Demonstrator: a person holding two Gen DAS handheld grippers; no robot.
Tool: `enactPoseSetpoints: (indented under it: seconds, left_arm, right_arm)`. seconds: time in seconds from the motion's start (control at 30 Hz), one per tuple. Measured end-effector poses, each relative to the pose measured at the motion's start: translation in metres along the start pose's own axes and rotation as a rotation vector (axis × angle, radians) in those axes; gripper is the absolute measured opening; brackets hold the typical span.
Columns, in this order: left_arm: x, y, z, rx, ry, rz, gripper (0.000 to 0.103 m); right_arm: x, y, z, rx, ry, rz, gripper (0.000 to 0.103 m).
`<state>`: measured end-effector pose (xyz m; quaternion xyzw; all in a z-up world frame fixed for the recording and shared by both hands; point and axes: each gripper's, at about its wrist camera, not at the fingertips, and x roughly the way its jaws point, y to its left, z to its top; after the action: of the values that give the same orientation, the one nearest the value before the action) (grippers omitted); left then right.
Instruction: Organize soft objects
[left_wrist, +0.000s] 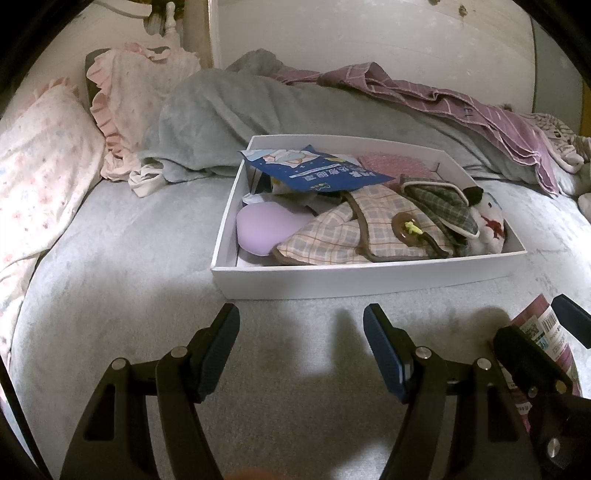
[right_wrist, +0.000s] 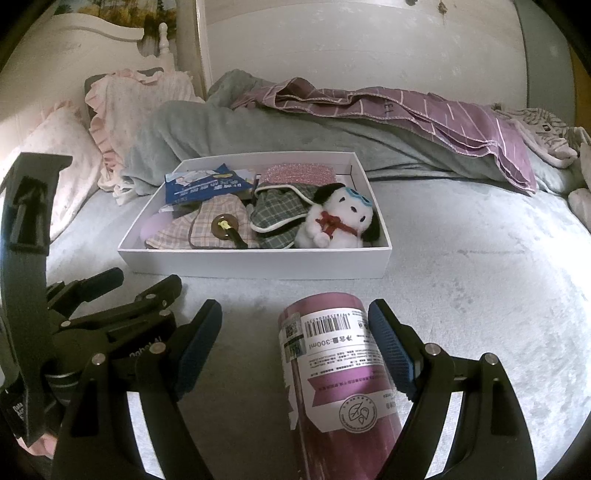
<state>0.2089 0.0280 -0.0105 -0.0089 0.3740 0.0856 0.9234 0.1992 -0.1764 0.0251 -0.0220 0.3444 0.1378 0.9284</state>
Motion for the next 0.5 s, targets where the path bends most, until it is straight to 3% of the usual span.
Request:
enactPoseSetpoints:
  seconds: [0.5]
  left_arm:
    - [0.0005, -0.0004, -0.0003, -0.001, 0.001, 0.001, 0.070]
  right_arm:
    - [-0.0002, 0.0004, -0.0001, 0.000, 0.000, 0.000, 0.083]
